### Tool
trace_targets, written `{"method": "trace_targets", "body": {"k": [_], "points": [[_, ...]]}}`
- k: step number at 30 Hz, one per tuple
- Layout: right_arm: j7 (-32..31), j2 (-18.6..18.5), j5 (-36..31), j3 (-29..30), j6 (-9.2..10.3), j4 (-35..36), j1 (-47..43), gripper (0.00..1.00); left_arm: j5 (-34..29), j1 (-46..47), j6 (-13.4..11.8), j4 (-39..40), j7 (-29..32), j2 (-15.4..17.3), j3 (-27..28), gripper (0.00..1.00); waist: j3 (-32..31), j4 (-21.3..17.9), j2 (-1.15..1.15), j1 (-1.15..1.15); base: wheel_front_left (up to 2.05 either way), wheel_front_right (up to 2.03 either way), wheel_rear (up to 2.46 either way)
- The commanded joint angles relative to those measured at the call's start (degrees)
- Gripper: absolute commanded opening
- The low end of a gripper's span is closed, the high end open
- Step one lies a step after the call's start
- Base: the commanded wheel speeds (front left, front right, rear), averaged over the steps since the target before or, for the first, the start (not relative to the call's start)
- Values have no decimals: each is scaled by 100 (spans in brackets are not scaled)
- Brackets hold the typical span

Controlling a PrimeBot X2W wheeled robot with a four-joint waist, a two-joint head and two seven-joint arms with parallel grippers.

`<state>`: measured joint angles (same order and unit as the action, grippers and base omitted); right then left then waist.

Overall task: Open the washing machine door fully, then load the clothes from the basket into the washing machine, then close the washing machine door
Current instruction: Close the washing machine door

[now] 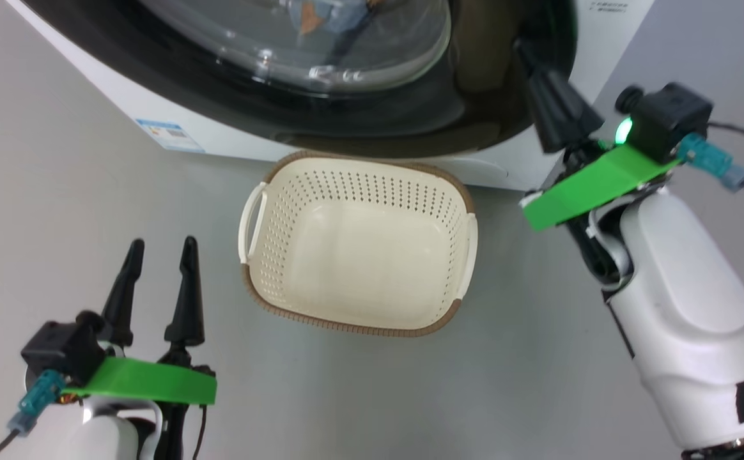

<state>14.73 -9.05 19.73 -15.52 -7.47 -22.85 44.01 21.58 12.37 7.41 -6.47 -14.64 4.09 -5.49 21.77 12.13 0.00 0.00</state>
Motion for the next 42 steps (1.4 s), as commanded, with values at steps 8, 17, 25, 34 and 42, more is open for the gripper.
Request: {"method": "trace_targets", "body": {"k": [8, 17, 25, 34, 42], "points": [[27, 96, -195, 301, -2, 42, 409, 0, 26, 301, 8, 187, -36, 114, 60, 100, 261, 86, 0, 0, 0, 0, 0], [27, 191, -336, 545, -2, 3, 551, 0, 31, 367, 8, 182, -36, 145, 9, 100, 329, 111, 0, 0, 0, 0, 0], [27, 193, -379, 524, -2, -18, 541, 0, 41, 366, 8, 117, -36, 175, -6, 100, 292, 135, 0, 0, 0, 0, 0], [27, 214, -274, 259, -2, 113, 117, 0, 36, 232, 8, 18, -36, 205, 104, 100, 82, 17, 0, 0, 0, 0, 0], [27, 245, -221, 209, -2, 195, -310, 13, 39, 126, 8, -56, -36, 294, 184, 100, -118, -140, 0, 0, 0, 0, 0]]}}
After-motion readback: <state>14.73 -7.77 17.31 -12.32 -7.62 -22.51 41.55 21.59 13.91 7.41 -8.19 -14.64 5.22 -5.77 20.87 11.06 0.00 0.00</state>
